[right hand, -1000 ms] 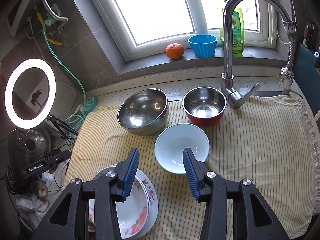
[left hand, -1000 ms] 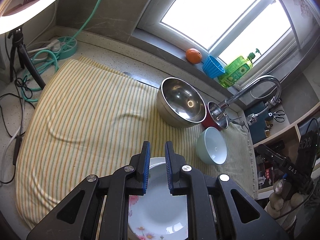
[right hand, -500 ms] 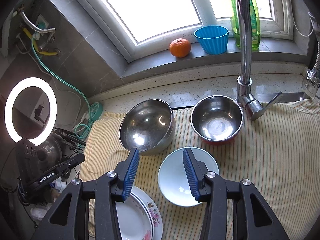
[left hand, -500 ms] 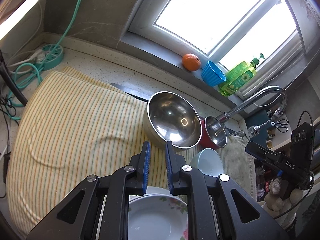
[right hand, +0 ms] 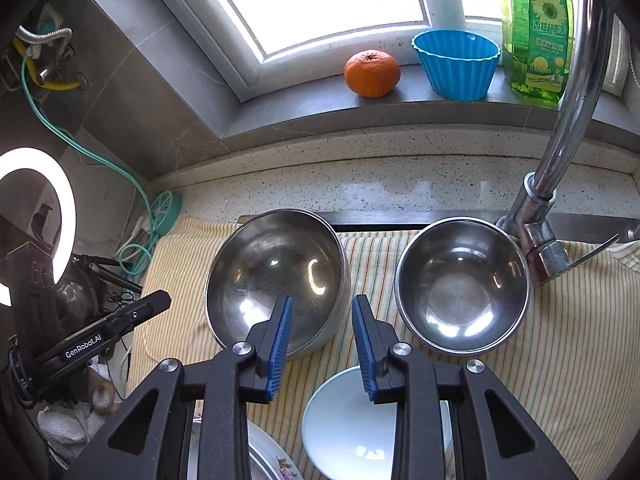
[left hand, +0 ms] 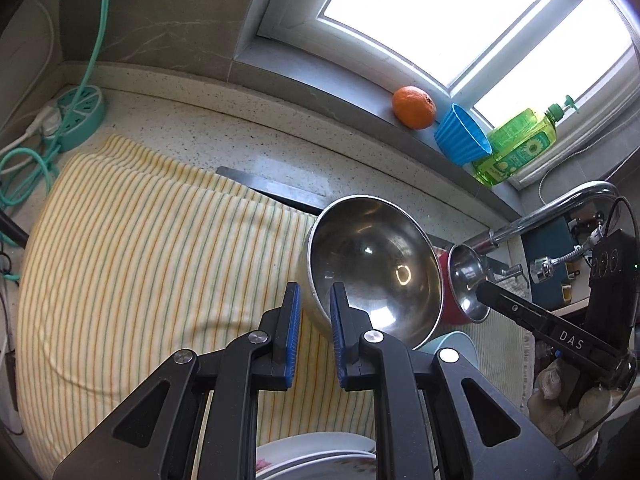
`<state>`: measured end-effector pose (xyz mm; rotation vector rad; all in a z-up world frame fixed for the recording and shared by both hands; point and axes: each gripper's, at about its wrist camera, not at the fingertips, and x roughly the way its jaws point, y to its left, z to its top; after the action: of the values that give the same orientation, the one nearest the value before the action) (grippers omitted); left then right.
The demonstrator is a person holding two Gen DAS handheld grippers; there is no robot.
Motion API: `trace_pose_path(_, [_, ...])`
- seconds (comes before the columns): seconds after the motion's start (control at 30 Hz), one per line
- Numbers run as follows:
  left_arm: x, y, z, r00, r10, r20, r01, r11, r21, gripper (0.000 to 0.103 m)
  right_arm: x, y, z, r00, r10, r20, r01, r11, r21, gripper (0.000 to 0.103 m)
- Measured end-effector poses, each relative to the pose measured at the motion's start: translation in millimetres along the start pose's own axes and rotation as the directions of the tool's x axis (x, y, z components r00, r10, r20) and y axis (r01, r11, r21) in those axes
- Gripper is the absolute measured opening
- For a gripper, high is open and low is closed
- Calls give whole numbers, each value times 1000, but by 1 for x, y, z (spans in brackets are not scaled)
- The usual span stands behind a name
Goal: Organize plates and bowls
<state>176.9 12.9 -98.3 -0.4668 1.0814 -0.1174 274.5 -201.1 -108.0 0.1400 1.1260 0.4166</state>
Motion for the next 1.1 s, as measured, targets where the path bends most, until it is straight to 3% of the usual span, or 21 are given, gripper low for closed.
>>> trace_pose_path(0.27, [19, 2, 11, 999, -9, -44, 8, 1000, -16, 13, 33, -16, 16, 999, 14, -50, -9, 996, 92, 19])
trace_pose_path(0.63, [36, 2, 19, 998, 6, -69, -7, 1000, -3, 13, 53, -16, 24, 996, -29, -83, 35, 997, 76, 17])
trace_pose_path(0.87, [43, 4, 19, 997, 13, -77, -12, 1000, 3, 13, 62, -15, 24, 993, -43, -108, 51, 996, 74, 9])
trace_pose_path(1.1, [45, 5, 19, 997, 9, -81, -8, 1000, 6, 8, 64, -17, 23, 992, -48, -114, 57, 995, 77, 7])
